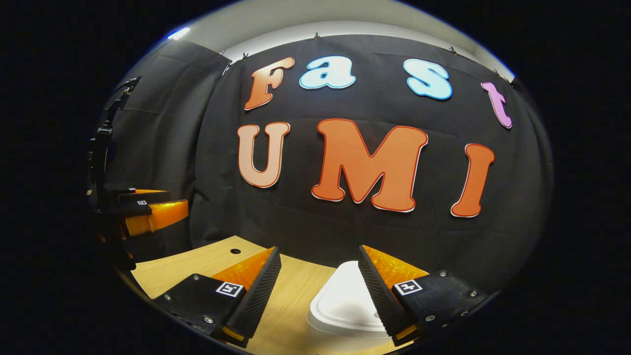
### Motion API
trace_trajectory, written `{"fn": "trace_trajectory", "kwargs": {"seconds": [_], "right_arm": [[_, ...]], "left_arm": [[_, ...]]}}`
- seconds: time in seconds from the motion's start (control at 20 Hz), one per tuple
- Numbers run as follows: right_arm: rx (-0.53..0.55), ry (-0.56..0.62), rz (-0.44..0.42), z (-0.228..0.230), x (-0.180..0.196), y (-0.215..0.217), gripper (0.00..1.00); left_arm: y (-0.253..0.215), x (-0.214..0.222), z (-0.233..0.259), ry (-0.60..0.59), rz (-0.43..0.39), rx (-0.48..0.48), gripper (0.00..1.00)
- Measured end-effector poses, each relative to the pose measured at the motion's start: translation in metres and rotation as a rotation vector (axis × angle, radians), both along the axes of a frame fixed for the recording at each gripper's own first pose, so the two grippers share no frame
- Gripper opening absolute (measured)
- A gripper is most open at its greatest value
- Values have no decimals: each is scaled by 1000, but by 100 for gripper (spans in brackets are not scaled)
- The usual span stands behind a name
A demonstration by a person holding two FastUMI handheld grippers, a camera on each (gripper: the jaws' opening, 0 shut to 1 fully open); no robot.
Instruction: Press the lid of the desktop garbage bin to open it, pick up the crumpled paper on the desktop and throw it into the bin, then pick up the pop can on the desktop and drop it into the bin, and finally close the garbage bin lid.
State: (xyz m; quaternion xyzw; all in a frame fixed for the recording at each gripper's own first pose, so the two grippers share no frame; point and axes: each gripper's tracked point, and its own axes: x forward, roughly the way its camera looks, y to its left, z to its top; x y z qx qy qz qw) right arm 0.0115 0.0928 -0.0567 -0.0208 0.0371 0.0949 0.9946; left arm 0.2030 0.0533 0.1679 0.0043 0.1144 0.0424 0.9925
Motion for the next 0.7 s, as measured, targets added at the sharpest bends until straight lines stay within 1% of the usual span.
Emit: {"fn": "trace_trajectory", "kwargs": {"seconds": [0.15,0.4,0.7], "right_arm": [[1,3,8,-2,1,3,95],[3,5,23,-6,3,6,95],[-2,-1,13,-4,6,14,95]], "left_arm": [[4,-2,-6,13,8,7,88],[6,-1,-3,1,7,16,89],[4,4,-6,-6,-30,28,88]]}}
